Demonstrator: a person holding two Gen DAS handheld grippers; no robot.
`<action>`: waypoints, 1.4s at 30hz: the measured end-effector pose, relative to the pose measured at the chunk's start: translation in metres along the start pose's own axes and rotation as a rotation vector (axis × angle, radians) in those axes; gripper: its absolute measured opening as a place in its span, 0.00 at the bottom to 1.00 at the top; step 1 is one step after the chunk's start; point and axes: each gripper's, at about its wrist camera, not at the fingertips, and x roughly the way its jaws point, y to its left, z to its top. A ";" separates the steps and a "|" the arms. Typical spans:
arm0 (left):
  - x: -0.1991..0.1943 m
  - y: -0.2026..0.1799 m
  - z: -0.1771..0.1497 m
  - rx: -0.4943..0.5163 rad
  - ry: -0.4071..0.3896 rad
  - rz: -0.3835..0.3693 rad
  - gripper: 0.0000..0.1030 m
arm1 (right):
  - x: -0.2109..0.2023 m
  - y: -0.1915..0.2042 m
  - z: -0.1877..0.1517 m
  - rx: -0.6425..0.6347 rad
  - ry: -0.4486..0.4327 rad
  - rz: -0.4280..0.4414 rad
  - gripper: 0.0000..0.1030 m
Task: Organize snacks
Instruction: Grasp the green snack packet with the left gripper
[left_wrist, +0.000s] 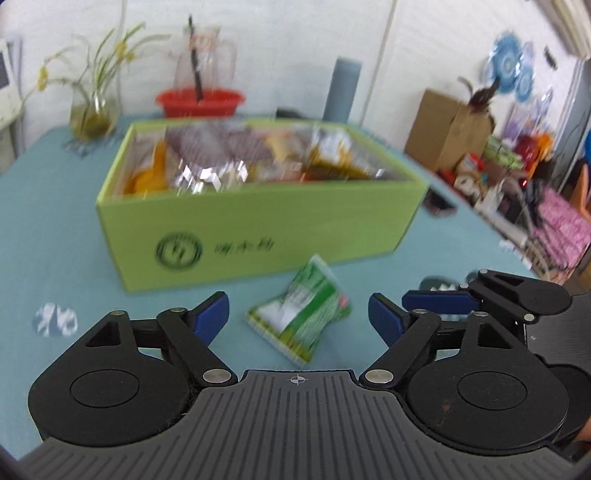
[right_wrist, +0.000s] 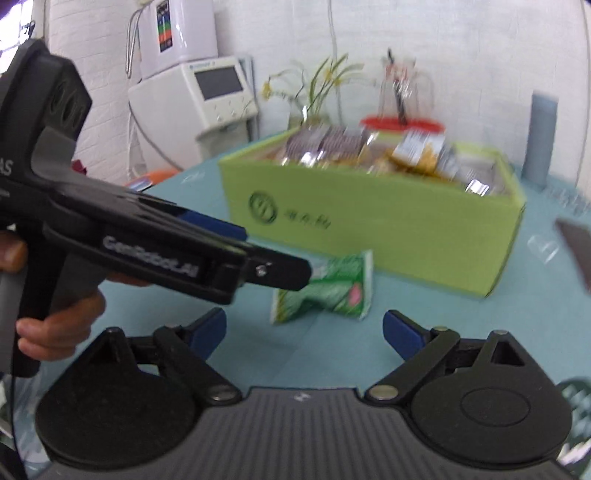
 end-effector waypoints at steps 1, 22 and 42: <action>0.003 0.003 0.000 -0.006 0.010 -0.009 0.64 | 0.005 0.004 -0.001 0.001 0.016 0.024 0.92; -0.015 -0.015 -0.049 -0.037 0.092 -0.014 0.28 | 0.013 0.047 -0.016 -0.156 0.103 0.049 0.92; -0.049 -0.013 -0.072 -0.226 0.021 -0.092 0.54 | -0.033 0.064 -0.051 -0.031 0.014 -0.044 0.93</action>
